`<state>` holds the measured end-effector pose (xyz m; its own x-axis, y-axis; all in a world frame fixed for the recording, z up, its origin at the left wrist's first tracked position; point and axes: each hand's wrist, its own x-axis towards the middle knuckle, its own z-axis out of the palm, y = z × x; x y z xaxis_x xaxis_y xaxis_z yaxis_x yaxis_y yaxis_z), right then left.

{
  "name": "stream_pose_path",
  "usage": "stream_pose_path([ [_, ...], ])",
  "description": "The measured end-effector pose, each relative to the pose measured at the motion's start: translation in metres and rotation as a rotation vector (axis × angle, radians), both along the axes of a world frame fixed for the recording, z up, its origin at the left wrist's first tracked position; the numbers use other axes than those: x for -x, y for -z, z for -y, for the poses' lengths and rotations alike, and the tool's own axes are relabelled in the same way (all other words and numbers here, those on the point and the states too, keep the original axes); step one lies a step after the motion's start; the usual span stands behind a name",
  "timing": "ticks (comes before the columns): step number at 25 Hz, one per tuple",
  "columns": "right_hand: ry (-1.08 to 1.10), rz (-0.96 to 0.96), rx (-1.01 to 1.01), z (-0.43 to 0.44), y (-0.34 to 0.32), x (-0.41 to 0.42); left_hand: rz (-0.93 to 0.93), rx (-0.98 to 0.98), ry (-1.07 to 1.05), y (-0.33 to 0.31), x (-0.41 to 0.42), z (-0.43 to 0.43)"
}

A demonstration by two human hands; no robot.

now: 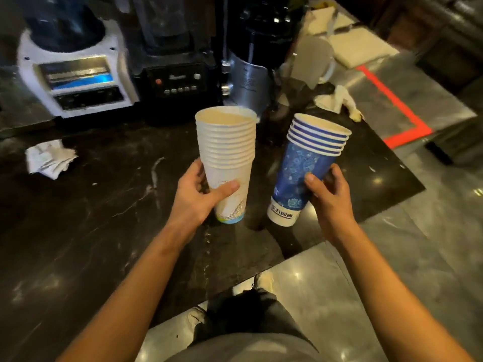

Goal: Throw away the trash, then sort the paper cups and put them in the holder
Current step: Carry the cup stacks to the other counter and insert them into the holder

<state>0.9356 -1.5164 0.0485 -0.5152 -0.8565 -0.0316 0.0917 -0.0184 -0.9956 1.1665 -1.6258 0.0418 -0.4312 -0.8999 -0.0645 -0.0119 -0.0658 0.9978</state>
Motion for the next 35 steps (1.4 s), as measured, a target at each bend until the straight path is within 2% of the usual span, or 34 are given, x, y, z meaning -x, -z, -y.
stream_pose_path([
  [3, 0.207, -0.048, -0.004, -0.048, -0.005, 0.031, -0.036, -0.038, 0.196, -0.004, 0.064, -0.007],
  [4, 0.206, -0.045, -0.015, -0.052, -0.003, 0.032, -0.032, -0.047, 0.202, -0.004, 0.066, -0.008],
  [8, 0.445, -0.022, 0.034, -0.116, -0.011, 0.098, -0.034, -0.008, 0.417, -0.016, 0.167, -0.035],
  [10, 0.494, -0.011, 0.048, -0.134, -0.011, 0.117, -0.028, 0.011, 0.474, -0.02, 0.197, -0.043],
  [13, 0.675, -0.045, 0.088, -0.2, -0.02, 0.181, -0.035, 0.057, 0.669, -0.025, 0.303, -0.089],
  [14, 0.67, -0.046, 0.075, -0.201, -0.019, 0.183, -0.031, 0.055, 0.677, -0.027, 0.305, -0.091],
  [18, 0.882, -0.088, 0.08, -0.299, -0.022, 0.248, -0.041, 0.079, 0.912, -0.027, 0.423, -0.168],
  [20, 0.907, -0.102, 0.082, -0.318, -0.021, 0.258, -0.048, 0.082, 0.947, -0.031, 0.445, -0.181],
  [21, 0.995, -0.099, 0.073, -0.347, -0.02, 0.27, -0.042, 0.07, 1.026, -0.028, 0.477, -0.205],
  [30, 1.353, -0.075, 0.055, -0.439, 0.004, 0.324, -0.05, 0.088, 1.388, -0.019, 0.625, -0.308],
  [35, 1.553, -0.132, 0.05, -0.477, -0.006, 0.387, -0.107, 0.057, 1.577, -0.02, 0.731, -0.358],
])
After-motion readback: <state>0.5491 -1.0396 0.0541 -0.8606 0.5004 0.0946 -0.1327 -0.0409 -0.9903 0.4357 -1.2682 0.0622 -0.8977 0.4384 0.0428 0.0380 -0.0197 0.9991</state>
